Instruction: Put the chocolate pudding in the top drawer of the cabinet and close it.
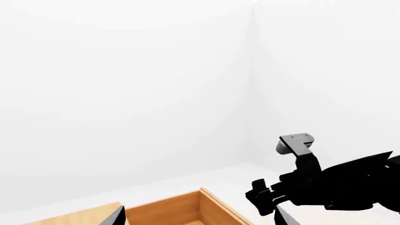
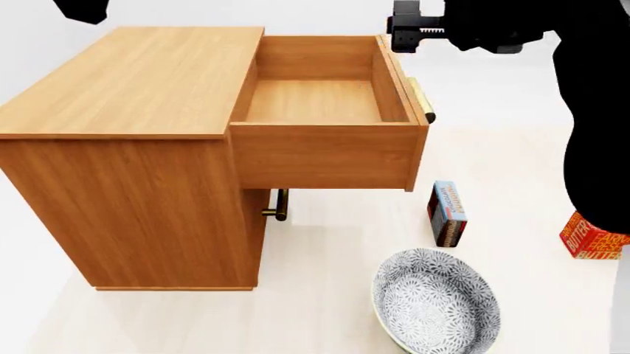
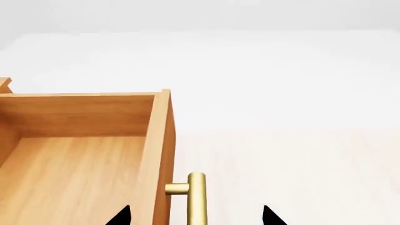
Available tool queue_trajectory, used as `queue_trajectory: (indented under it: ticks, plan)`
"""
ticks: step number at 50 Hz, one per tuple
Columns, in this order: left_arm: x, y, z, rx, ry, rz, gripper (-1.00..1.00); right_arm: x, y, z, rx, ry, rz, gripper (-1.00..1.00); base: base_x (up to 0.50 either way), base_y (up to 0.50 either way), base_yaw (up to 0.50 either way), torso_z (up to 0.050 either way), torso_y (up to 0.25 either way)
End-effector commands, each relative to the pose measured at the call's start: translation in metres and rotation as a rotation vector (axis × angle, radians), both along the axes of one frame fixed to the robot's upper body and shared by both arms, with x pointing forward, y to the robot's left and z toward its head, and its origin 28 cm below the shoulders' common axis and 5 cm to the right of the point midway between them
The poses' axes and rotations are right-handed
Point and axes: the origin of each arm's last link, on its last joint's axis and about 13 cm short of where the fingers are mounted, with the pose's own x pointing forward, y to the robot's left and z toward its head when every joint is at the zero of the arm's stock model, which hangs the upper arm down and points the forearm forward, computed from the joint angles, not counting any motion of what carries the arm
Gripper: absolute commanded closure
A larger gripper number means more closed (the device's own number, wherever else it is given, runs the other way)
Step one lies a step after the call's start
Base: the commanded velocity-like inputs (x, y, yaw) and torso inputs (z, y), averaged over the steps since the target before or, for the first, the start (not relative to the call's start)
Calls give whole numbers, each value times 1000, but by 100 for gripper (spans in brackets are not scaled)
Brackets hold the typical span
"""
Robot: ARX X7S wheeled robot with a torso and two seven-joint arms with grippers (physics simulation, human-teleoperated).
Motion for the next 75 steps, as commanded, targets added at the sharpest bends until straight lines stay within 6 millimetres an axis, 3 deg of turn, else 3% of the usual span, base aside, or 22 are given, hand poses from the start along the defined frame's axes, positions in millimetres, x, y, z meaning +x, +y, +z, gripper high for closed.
queue_trajectory:
  ticks: [1, 11, 29, 42, 46, 75]
  plan:
    - [-3, 0, 2, 0, -9, 12, -100, 3, -26, 2, 67, -88, 12, -100, 0, 0, 0, 0, 0]
    - [-15, 2, 4, -16, -63, 53, -100, 13, -64, -31, 148, -149, -42, -100, 0, 0, 0, 0, 0]
    - [-8, -1, 3, -22, -64, 49, -100, 15, -106, -92, 137, -152, -162, -100, 0, 0, 0, 0, 0]
    - [-4, -3, 2, -23, -56, 42, -100, 3, -116, -114, 120, -130, -173, -100, 0, 0, 0, 0, 0]
    - [-2, -3, 2, -20, -55, 40, -100, -3, -119, -129, 109, -108, -173, -100, 0, 0, 0, 0, 0]
    - [2, -4, 0, -32, -63, 34, -100, -26, -110, -173, 39, 19, 15, -100, 0, 0, 0, 0, 0]
